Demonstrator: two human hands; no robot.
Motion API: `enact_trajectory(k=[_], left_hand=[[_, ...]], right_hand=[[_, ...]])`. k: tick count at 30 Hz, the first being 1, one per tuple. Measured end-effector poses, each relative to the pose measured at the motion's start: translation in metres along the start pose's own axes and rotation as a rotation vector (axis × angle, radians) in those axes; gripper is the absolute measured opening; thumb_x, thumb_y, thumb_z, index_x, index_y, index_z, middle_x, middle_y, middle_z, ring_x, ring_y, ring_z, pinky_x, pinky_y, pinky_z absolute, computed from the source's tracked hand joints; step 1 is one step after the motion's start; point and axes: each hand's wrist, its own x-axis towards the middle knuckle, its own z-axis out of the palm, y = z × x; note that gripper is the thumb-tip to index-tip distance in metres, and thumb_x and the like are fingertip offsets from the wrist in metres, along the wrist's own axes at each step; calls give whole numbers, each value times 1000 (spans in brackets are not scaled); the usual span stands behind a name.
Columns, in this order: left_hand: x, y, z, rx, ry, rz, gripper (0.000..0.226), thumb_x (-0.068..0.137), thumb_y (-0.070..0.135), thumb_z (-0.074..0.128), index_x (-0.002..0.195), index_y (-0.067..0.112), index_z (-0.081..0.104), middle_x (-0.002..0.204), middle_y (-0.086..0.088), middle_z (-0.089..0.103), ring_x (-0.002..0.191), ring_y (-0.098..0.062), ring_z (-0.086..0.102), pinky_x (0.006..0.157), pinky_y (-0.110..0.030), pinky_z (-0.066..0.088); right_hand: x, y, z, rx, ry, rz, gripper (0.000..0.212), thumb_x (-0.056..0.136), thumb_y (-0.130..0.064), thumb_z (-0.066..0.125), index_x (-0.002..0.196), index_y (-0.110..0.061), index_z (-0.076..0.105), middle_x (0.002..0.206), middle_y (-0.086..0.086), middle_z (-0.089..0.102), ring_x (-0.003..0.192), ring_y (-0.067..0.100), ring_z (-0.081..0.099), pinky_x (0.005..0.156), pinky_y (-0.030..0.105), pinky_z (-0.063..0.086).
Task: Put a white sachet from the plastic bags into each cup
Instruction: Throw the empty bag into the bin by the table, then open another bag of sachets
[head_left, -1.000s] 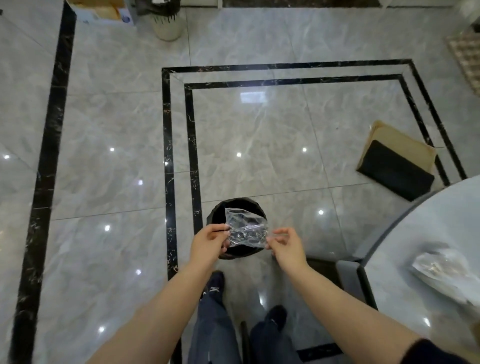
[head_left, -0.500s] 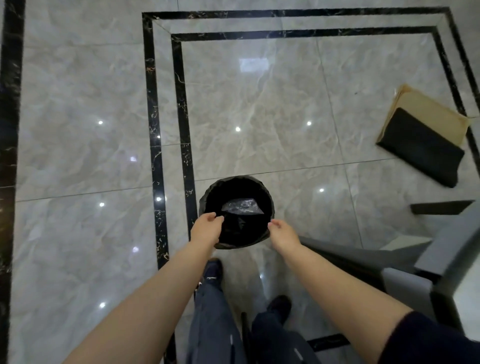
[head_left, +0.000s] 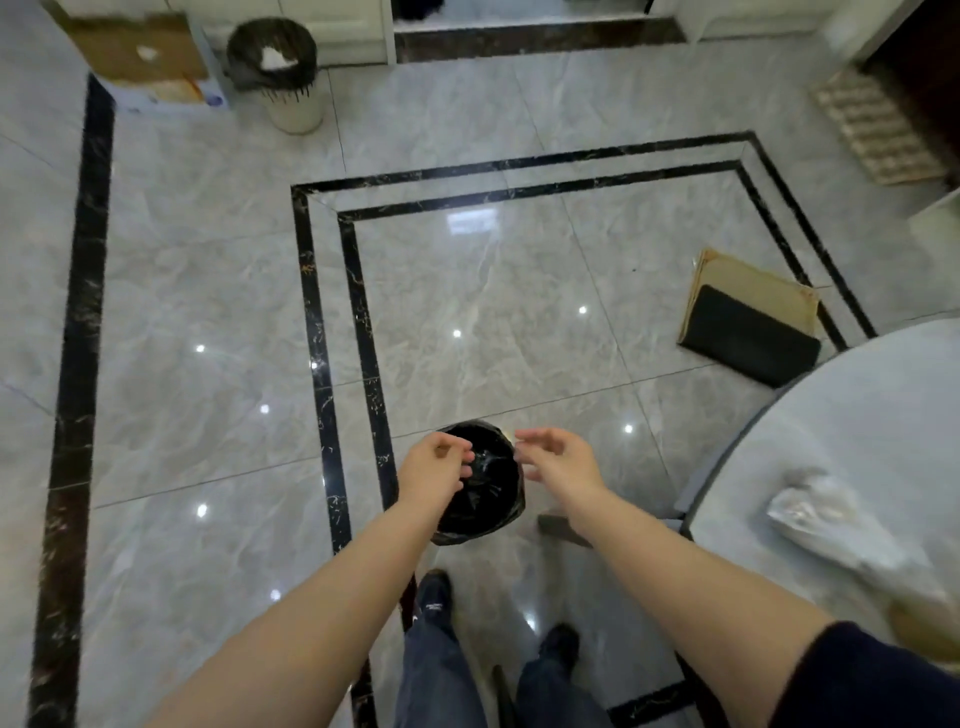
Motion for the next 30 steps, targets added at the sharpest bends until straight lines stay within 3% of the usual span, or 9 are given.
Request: enact_trajectory(k=[4, 10, 15, 17, 22, 27, 30], left_hand=[[-47, 47, 3, 99, -87, 125, 21, 100, 13, 51, 85, 21, 63, 94, -1, 74, 76, -13, 67, 74, -32, 56], [-113, 100, 23, 191, -267, 269, 19, 100, 7, 51, 89, 15, 64, 94, -4, 71, 78, -19, 65, 74, -33, 53], [-144, 134, 66, 288, -393, 428, 25, 95, 1, 58, 77, 18, 63, 87, -7, 71, 67, -17, 62, 61, -26, 47], [-156, 143, 88, 308, -436, 469, 25, 94, 2, 60, 76, 18, 63, 85, -6, 71, 69, -18, 63, 61, -26, 47], [-189, 140, 143, 408, -566, 459, 16, 94, 3, 61, 84, 16, 66, 85, -3, 70, 73, -15, 63, 63, -25, 48], [-212, 123, 191, 548, -707, 286, 7, 89, 6, 71, 91, 13, 68, 84, -3, 70, 70, -13, 65, 66, -24, 51], [-225, 113, 219, 609, -681, 301, 4, 93, 9, 68, 89, 7, 69, 73, -6, 63, 58, -15, 55, 56, -20, 50]], right_hand=[[-52, -50, -22, 28, 28, -75, 11, 91, 0, 65, 94, -10, 70, 87, 6, 69, 89, 22, 67, 72, 28, 54], [-131, -97, -85, 69, 187, -190, 16, 92, 0, 62, 103, -3, 72, 96, 8, 71, 98, 22, 67, 91, 39, 54], [-172, -95, -165, 65, 391, -280, 15, 90, -4, 66, 101, -8, 76, 95, 0, 73, 93, 15, 67, 79, 25, 56], [-186, -85, -196, 91, 455, -280, 14, 89, -4, 68, 99, -8, 76, 94, 2, 73, 91, 17, 67, 81, 30, 57], [-217, -59, -264, 150, 560, -287, 17, 86, 0, 69, 97, -10, 76, 97, 8, 75, 89, 20, 68, 85, 33, 58], [-240, -39, -327, 234, 651, -277, 18, 86, 3, 68, 97, -9, 75, 92, 8, 70, 88, 19, 63, 85, 34, 57], [-245, -22, -361, 297, 705, -232, 19, 89, 3, 65, 99, -11, 75, 98, 8, 69, 92, 21, 63, 86, 33, 56]])
